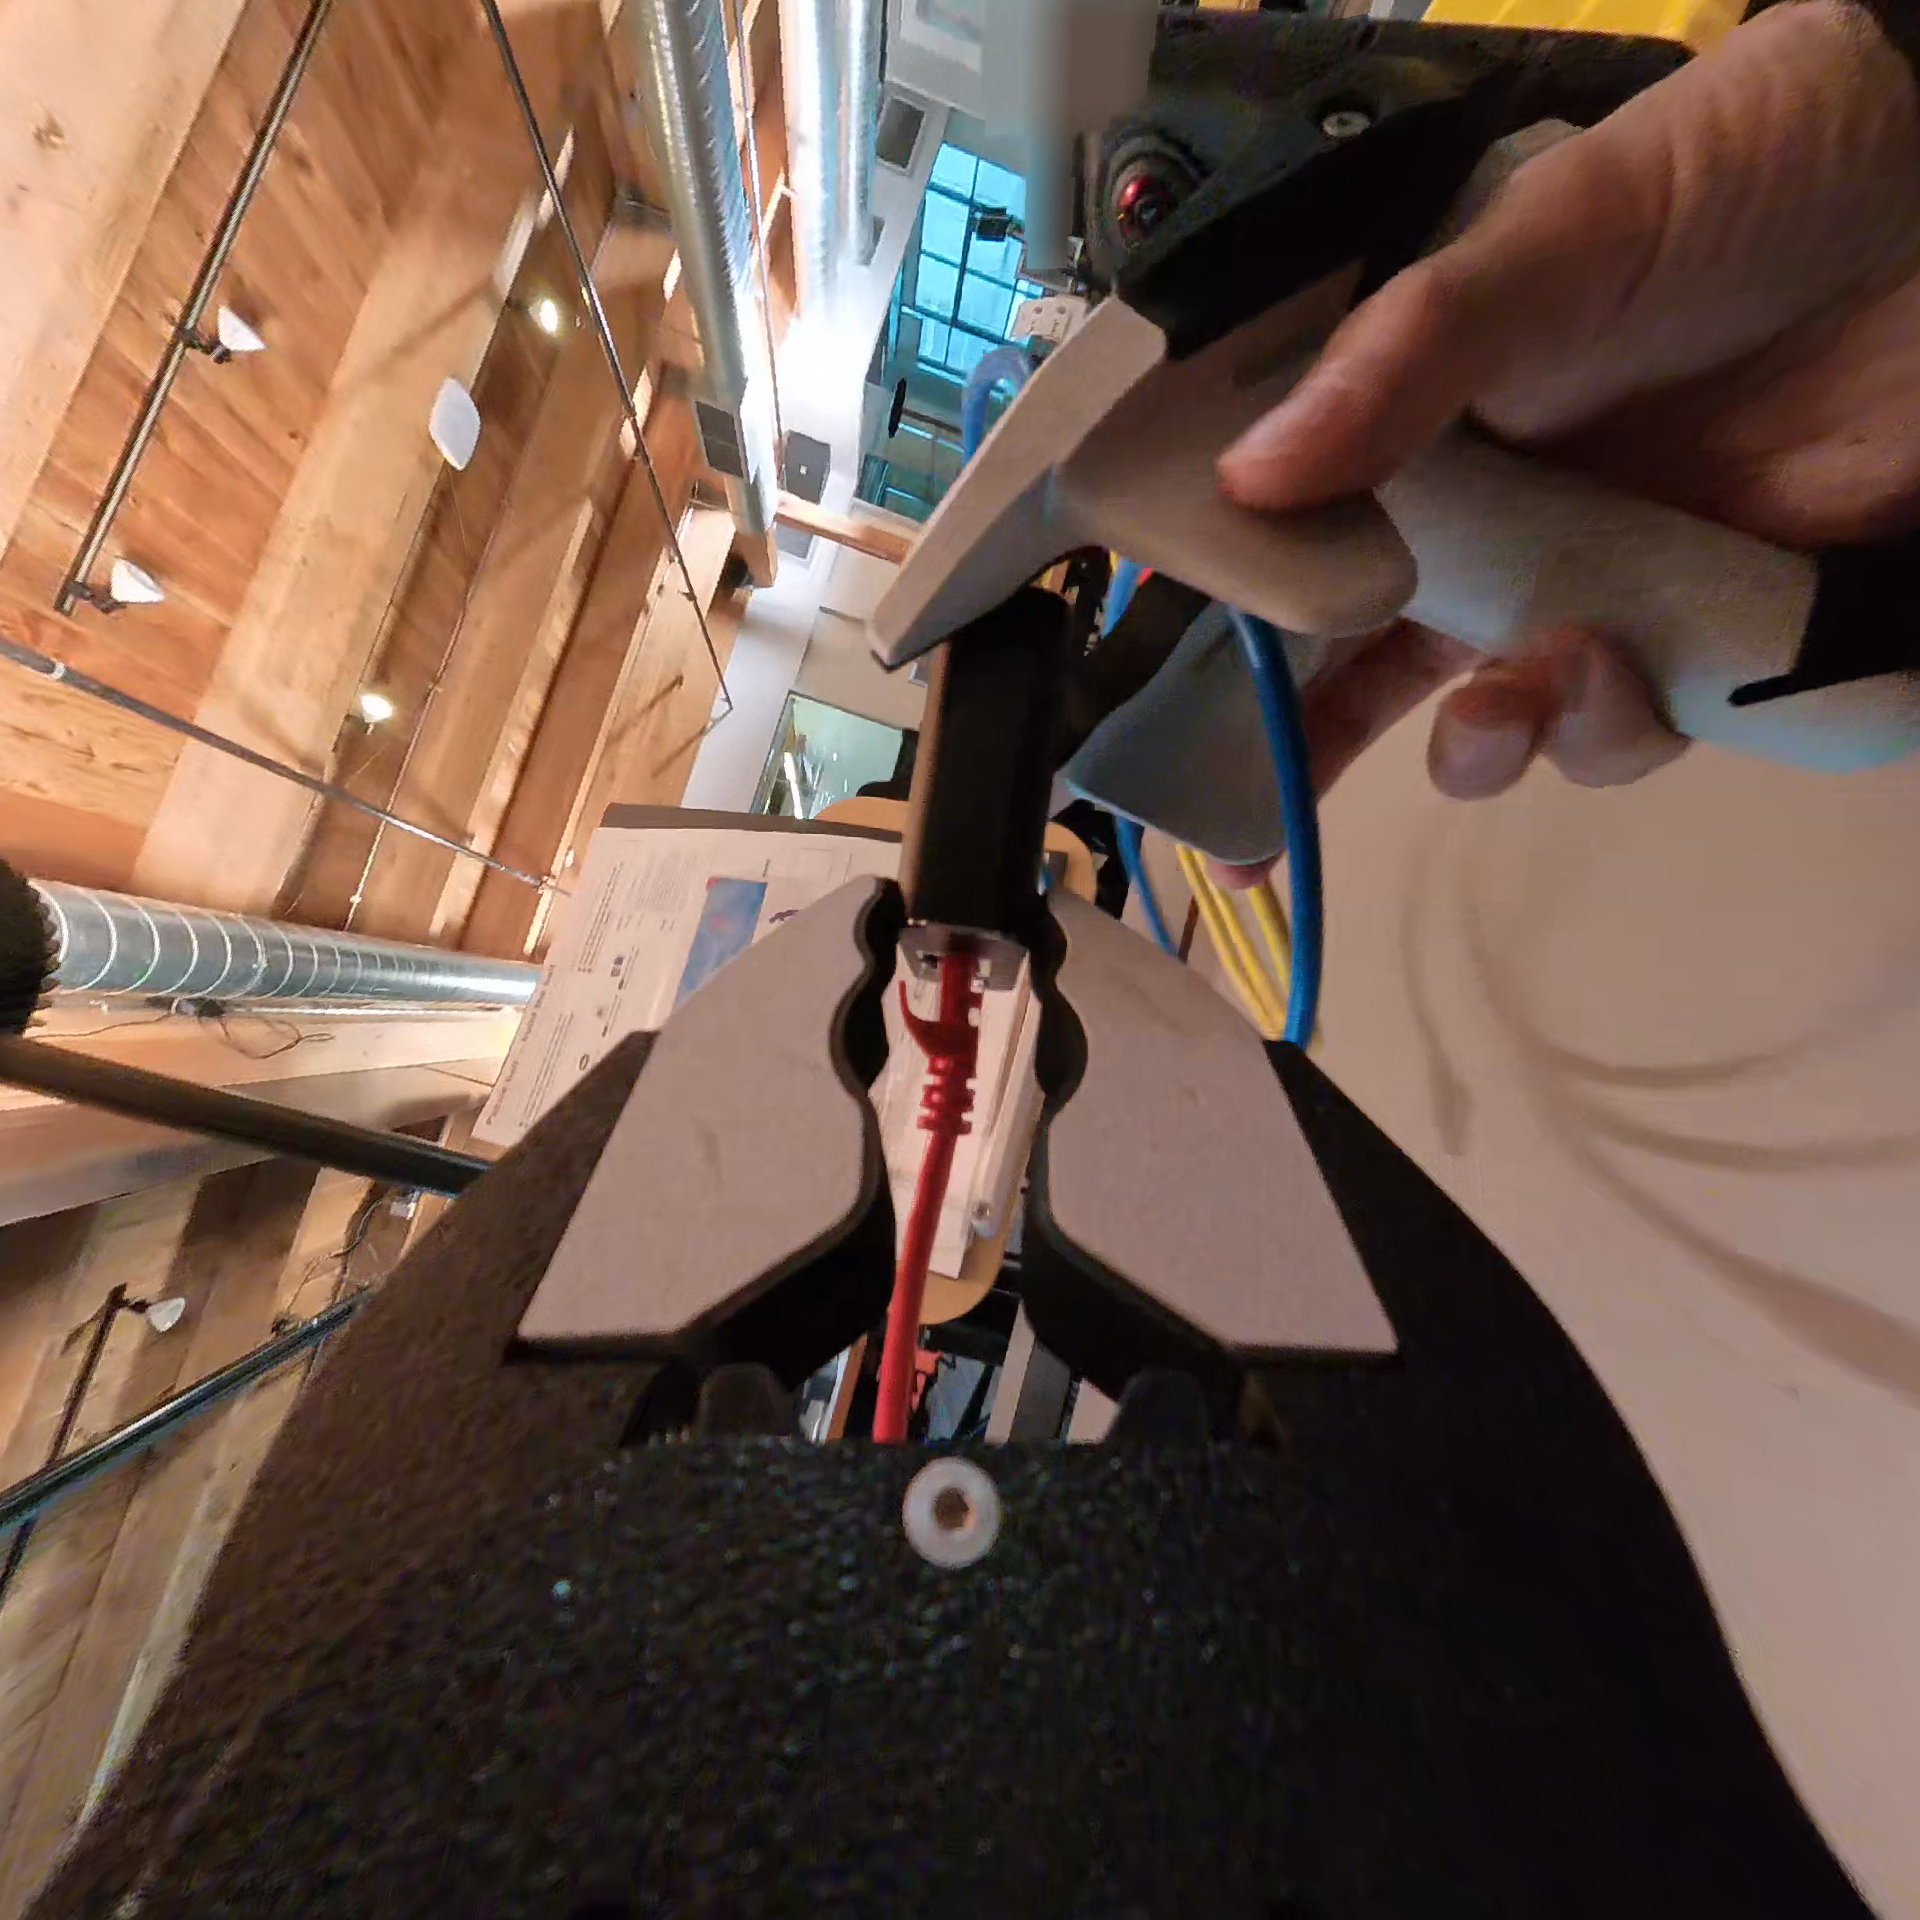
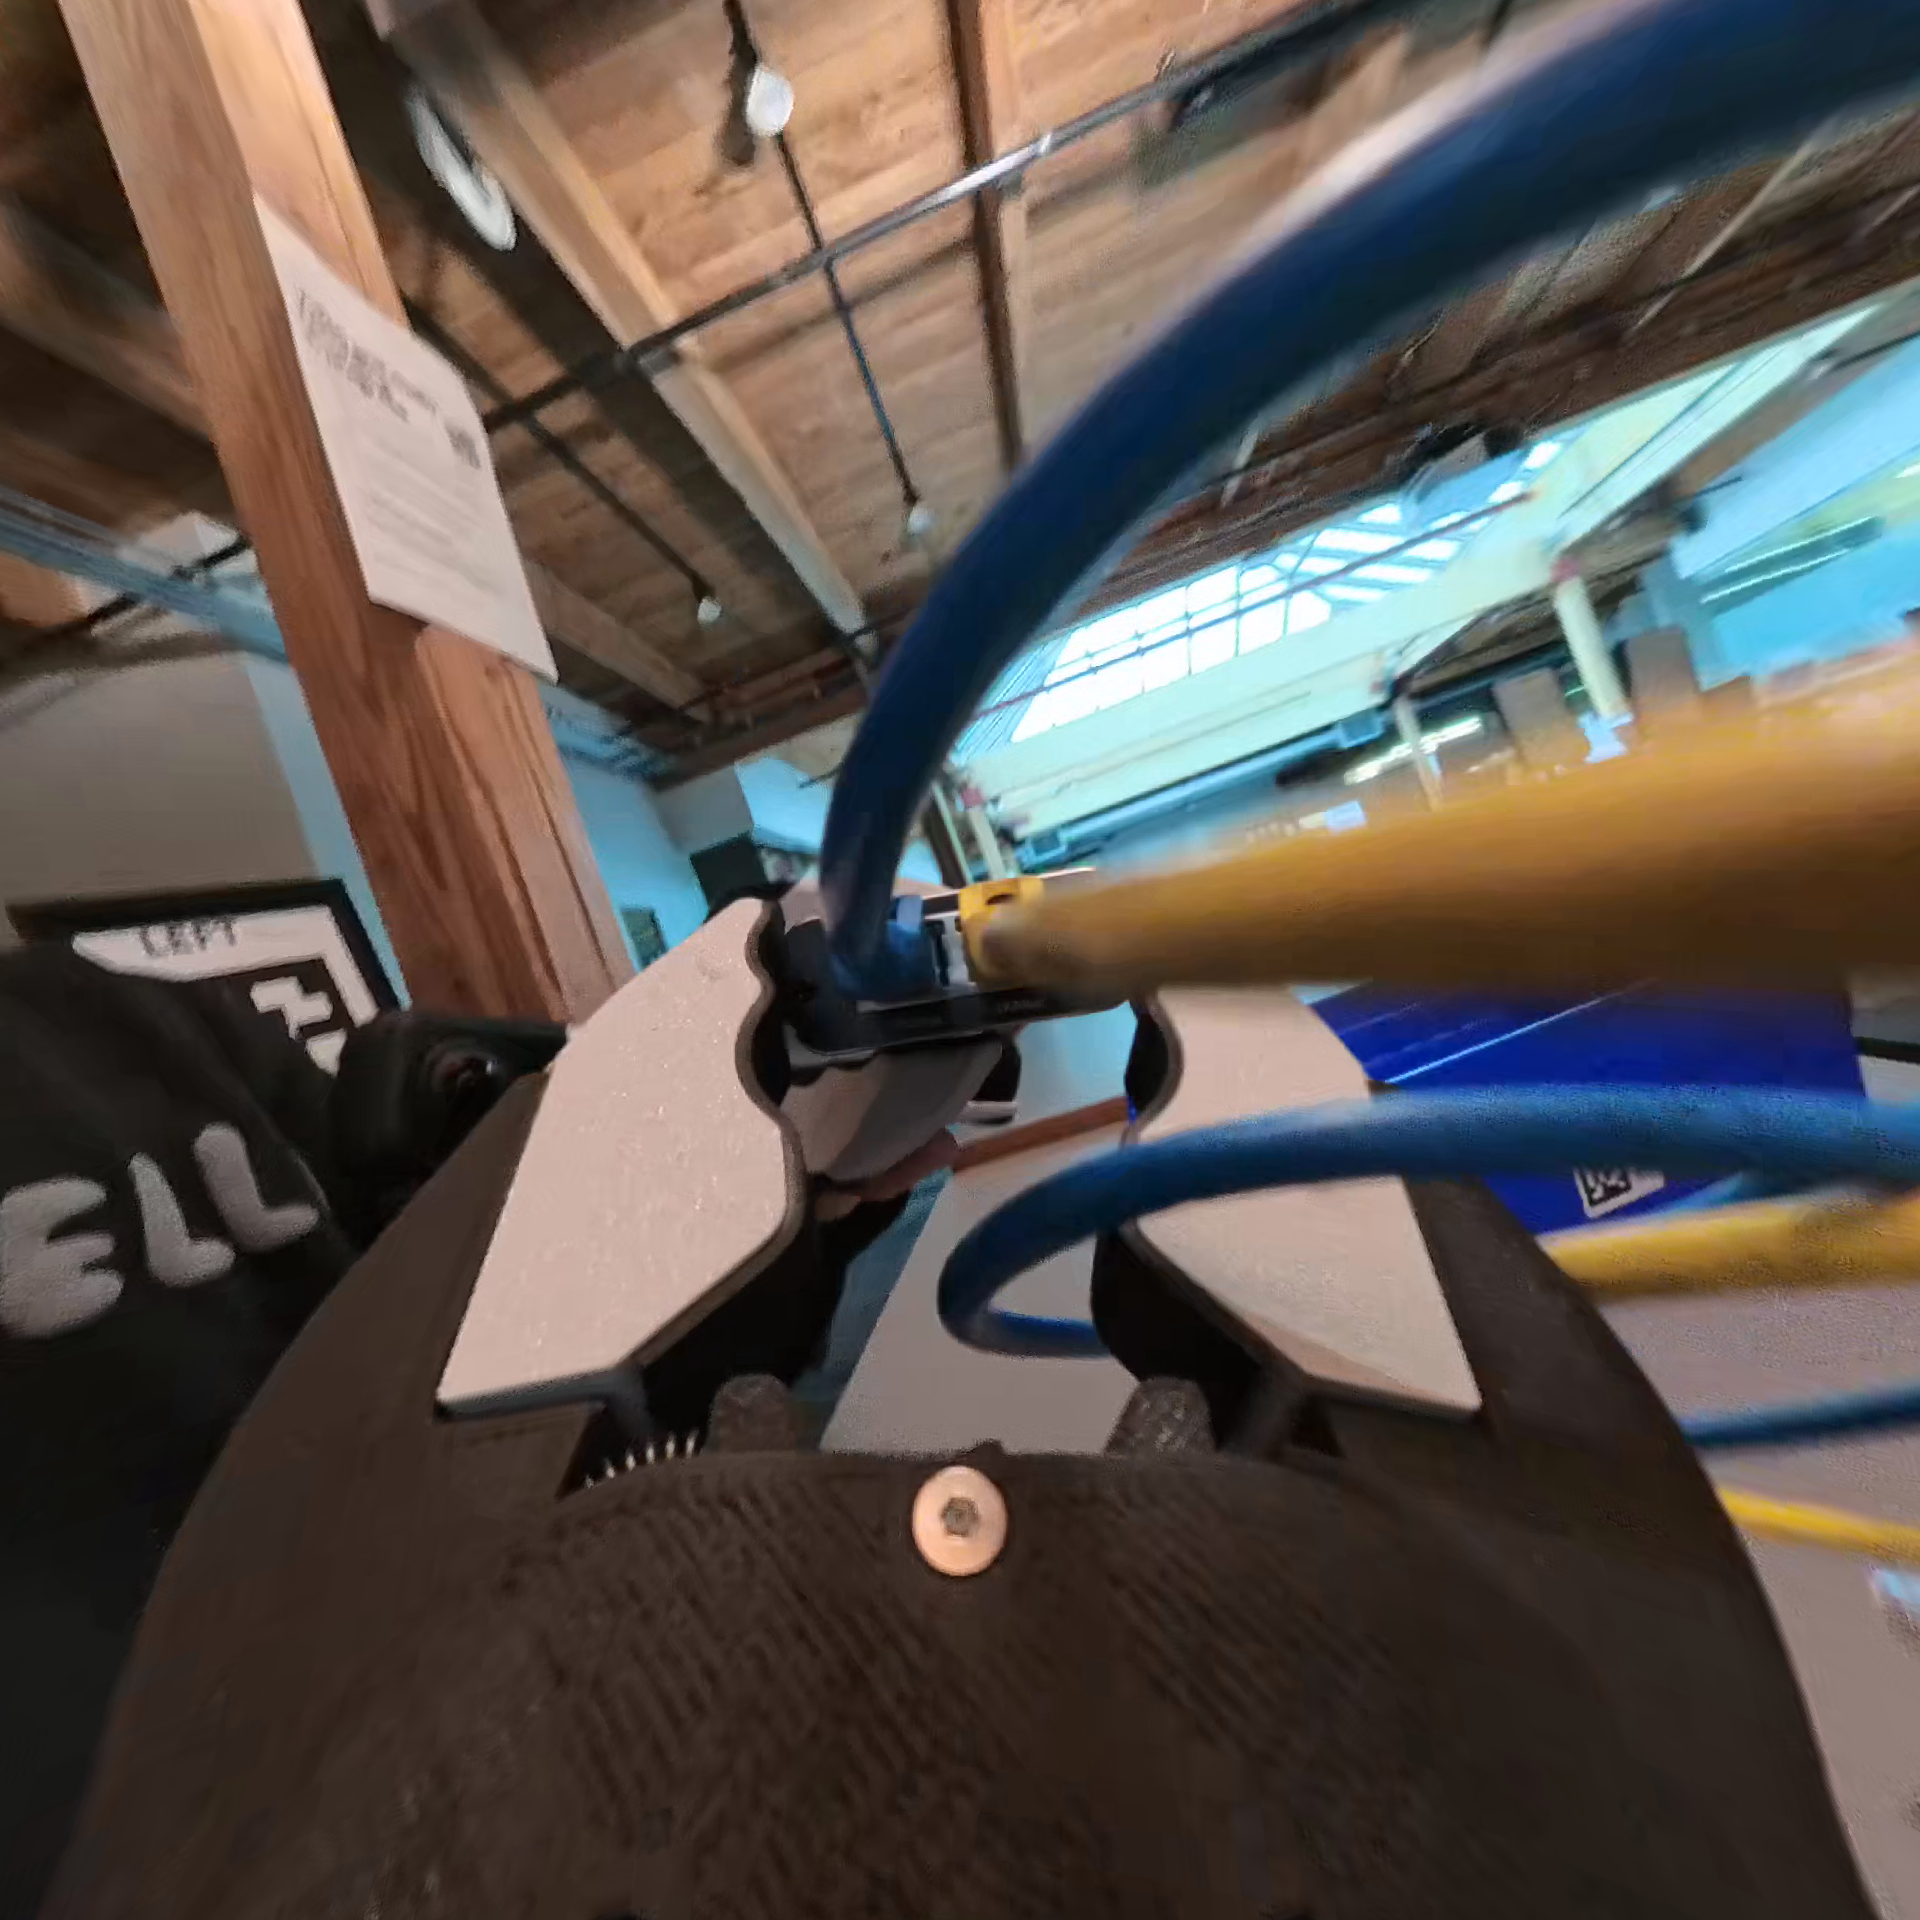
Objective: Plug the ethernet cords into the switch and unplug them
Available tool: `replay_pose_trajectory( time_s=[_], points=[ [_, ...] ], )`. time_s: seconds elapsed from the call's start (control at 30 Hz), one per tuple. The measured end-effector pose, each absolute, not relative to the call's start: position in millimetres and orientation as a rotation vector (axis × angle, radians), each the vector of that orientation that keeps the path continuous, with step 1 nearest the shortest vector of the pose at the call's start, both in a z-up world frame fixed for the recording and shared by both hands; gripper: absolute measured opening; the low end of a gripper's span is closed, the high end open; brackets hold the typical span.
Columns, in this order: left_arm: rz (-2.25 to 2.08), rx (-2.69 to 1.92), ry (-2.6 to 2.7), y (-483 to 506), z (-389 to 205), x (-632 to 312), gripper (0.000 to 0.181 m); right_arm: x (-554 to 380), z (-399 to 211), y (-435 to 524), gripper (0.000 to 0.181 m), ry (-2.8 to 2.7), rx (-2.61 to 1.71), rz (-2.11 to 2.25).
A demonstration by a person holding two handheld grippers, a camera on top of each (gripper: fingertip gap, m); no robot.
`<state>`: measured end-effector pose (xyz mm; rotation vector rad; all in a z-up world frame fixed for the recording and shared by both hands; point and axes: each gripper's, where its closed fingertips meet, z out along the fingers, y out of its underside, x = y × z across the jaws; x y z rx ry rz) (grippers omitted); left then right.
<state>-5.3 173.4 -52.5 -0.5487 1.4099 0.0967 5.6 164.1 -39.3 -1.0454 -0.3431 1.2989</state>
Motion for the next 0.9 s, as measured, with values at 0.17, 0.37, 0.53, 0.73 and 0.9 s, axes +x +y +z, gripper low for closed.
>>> replay_pose_trajectory(
  time_s=[0.17,0.37,0.53,0.73,0.9],
  points=[
    [-0.146,-0.659,1.487,163,-57,-6,0.031,2,-40,151,0.063,-0.475,-0.967,1.236],
    [-0.848,-1.122,1.557,156,-66,-10,0.08,-7,-43,138,0.063,-0.617,-0.939,1.137],
    [-1.261,-1.125,1.489,152,-64,-18,0.078,-9,-49,145,0.063,-0.637,-0.971,1.025],
    [-1.363,-1.024,1.255,164,-13,-36,0.069,-2,-64,160,0.063,-0.637,-1.083,0.904],
    [-1.137,-1.133,1.511,156,-40,-18,0.086,-6,-78,168,0.063,-0.681,-1.175,0.828]
  ],
)
